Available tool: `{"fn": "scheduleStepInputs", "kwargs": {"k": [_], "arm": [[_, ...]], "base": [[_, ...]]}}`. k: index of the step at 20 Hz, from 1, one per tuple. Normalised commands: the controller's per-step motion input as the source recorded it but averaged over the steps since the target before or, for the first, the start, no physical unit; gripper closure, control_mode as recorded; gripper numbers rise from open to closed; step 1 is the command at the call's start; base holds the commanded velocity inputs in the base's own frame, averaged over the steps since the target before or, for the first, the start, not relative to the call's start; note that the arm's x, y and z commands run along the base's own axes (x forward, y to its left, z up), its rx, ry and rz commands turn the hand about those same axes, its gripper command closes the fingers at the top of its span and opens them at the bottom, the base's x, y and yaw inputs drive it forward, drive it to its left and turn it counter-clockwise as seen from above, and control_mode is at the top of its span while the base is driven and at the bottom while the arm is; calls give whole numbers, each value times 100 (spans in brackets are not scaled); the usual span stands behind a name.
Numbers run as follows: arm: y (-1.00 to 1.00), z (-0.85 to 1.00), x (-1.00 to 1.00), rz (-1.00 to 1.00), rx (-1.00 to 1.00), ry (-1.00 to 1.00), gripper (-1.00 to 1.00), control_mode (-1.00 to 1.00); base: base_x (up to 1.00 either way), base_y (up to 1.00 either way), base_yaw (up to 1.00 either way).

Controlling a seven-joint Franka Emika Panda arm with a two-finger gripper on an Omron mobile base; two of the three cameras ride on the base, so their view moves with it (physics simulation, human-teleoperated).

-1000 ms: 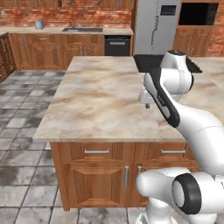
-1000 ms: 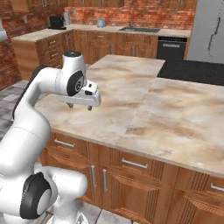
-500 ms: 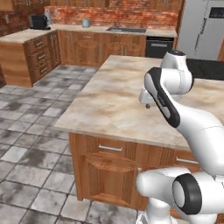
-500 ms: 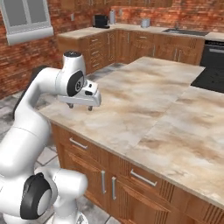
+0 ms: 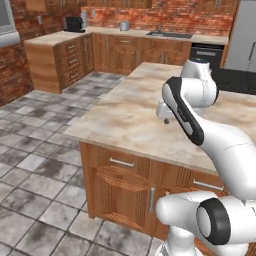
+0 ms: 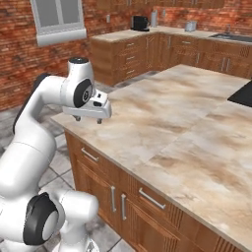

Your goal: Take a straw from the drawer in front and place it inside the glass cup on the dining counter.

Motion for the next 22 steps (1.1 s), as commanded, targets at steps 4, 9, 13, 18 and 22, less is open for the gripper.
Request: {"fn": "scheduleStepInputs", "kwargs": {"k": [4,9,13,18,22], "arm": [[0,0,0,0,0,0,-100,100],[-9,-3,0,5,0,0,-100,-100],[19,-4,0,2,0,0,-100,-100],[91,-2,0,0,-9,1,-100,-100],[100,-11,0,-1,-20,0,-100,-100]], "base": [[-10,-54,20],[0,-26,11],[0,0,0],[0,0,0],[0,0,0]]}}
